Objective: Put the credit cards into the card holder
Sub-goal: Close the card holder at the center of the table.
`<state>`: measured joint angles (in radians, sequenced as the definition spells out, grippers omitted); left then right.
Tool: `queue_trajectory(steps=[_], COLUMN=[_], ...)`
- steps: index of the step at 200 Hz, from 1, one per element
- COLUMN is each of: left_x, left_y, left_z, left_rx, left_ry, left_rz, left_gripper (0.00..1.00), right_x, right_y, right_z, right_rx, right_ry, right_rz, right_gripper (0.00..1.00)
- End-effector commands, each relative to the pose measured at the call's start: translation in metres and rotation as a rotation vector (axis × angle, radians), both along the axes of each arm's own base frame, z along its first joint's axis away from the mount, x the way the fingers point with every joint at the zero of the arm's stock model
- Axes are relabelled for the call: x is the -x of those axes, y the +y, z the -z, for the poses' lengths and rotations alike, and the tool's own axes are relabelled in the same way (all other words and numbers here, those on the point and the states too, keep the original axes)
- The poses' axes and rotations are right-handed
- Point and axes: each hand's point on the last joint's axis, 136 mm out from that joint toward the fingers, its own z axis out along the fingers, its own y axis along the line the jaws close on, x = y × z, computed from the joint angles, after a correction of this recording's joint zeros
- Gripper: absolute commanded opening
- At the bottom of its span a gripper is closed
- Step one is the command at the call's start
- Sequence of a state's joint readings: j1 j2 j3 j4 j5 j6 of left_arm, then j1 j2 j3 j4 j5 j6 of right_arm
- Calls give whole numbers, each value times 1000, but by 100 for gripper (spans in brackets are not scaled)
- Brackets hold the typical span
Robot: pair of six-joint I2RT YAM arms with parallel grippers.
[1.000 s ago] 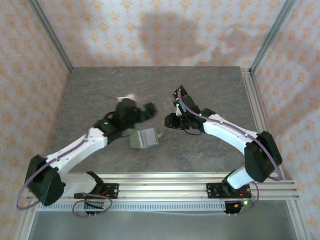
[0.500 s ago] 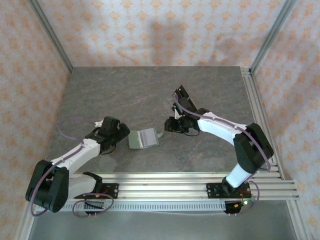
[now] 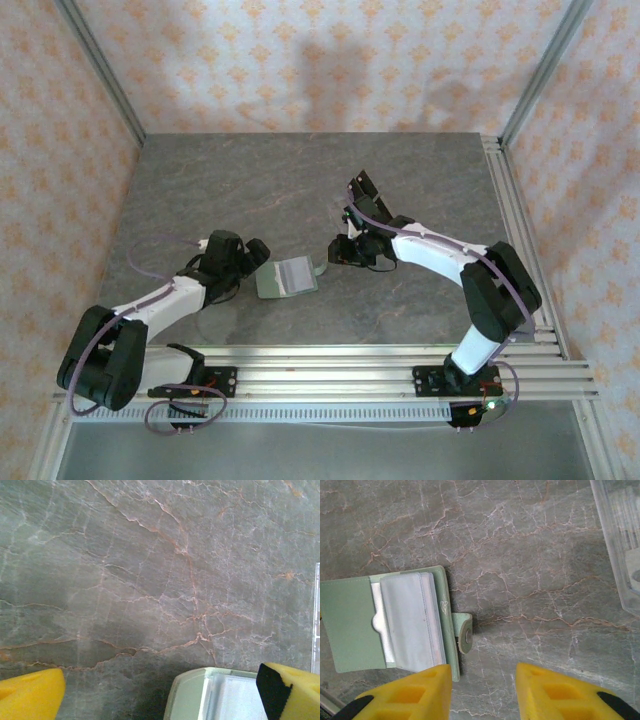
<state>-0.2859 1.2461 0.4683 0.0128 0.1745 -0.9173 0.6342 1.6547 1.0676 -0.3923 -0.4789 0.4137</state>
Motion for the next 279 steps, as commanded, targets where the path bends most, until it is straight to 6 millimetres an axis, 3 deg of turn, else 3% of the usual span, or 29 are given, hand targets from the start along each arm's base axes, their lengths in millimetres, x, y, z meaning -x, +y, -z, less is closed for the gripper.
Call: queue_trajectory(steps=[1, 43, 89, 116, 189, 250, 279], left_x=[-15, -25, -29, -31, -38, -37, -35], left_y=[-29, -58, -78, -92, -141, -157, -158], left_z=[-10, -12, -50, -60, -40, -20, -18], left_rx=[58, 83, 86, 100, 118, 101, 89], left_ry=[-62, -69, -145, -162, -136, -105, -101], left_rz=[68, 130, 163, 186, 258, 257, 250], left_gripper=[100, 100, 100, 100, 100, 100, 100], right_x=[-7, -7, -5, -4, 7, 22, 26], right_y=[3, -1, -5, -4, 4, 8, 24], right_z=[-6, -7, -8, -10, -27, -26, -19], right_rx=[11, 17, 20, 6, -166, -347, -378], right_ry=[-32, -35, -40, -47, -81, -104, -107], right_rz=[-15, -12, -12, -16, 15, 76, 62], right_gripper=[38, 38, 38, 38, 32, 4, 0])
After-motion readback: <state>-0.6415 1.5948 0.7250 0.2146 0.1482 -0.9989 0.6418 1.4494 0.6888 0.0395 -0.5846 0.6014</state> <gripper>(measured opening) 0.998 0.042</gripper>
